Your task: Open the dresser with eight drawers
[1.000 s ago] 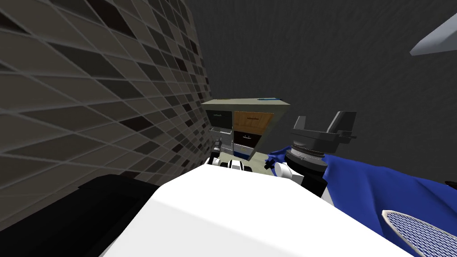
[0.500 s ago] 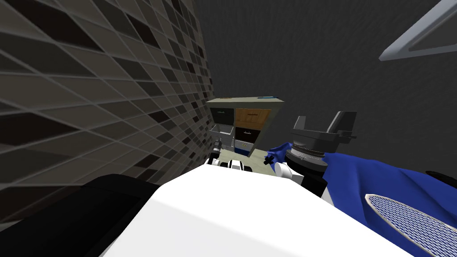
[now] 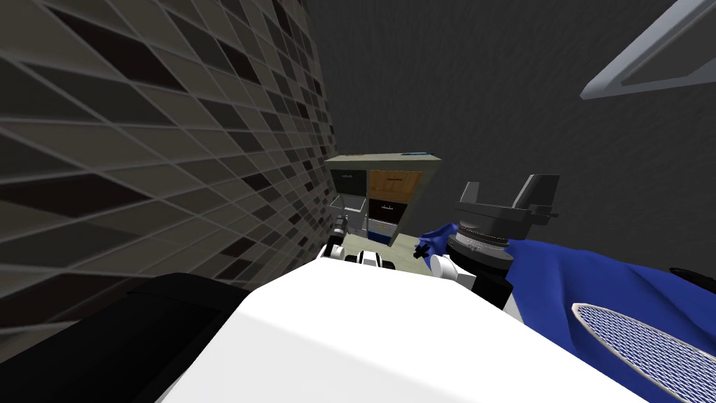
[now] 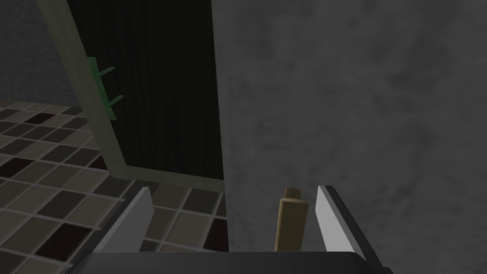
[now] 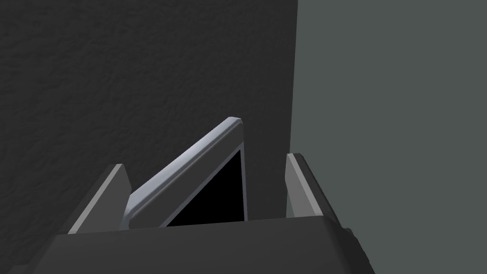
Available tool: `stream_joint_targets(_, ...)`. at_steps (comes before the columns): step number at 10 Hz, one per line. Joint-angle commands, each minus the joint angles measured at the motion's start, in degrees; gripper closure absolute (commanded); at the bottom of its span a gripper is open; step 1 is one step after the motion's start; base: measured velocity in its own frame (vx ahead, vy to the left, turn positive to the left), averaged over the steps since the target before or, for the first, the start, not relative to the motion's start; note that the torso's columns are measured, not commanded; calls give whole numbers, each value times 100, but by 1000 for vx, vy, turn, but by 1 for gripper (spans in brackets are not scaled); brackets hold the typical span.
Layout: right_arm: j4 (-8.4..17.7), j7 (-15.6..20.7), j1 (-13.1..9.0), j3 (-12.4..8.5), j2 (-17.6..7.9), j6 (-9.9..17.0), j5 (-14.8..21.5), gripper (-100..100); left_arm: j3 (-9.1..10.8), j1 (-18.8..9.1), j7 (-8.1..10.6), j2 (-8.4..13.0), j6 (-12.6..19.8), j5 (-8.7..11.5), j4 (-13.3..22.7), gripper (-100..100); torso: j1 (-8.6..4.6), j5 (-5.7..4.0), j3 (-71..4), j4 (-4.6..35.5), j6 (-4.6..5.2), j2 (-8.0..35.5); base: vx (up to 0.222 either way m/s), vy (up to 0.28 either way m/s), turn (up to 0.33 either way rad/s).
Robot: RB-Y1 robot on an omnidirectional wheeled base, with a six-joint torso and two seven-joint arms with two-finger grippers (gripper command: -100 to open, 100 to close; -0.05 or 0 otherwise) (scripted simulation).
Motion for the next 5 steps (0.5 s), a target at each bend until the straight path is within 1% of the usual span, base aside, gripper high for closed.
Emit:
stream_joint_targets(1,0,0,0,0,0,0,0,0,11,-8,-6,9,352,21,-342,-100,2,1,9,3,-1,13,-18,0,12)
stream_joint_targets(3,0,0,-1,0,0,0,0,0,18,-11,-13,13,607,35,-595,-100,-3,-9,16,24,-7,30,-24,-1,6)
stream_joint_targets(4,0,0,-1,0,0,0,0,0,5,29,10,47,528,41,-462,-100,-3,-13,19,32,-13,36,-5,-3,0)
stream_joint_targets(5,0,0,-1,0,0,0,0,0,4,37,14,51,555,42,-464,0,-4,-9,17,23,-8,29,0,0,0)
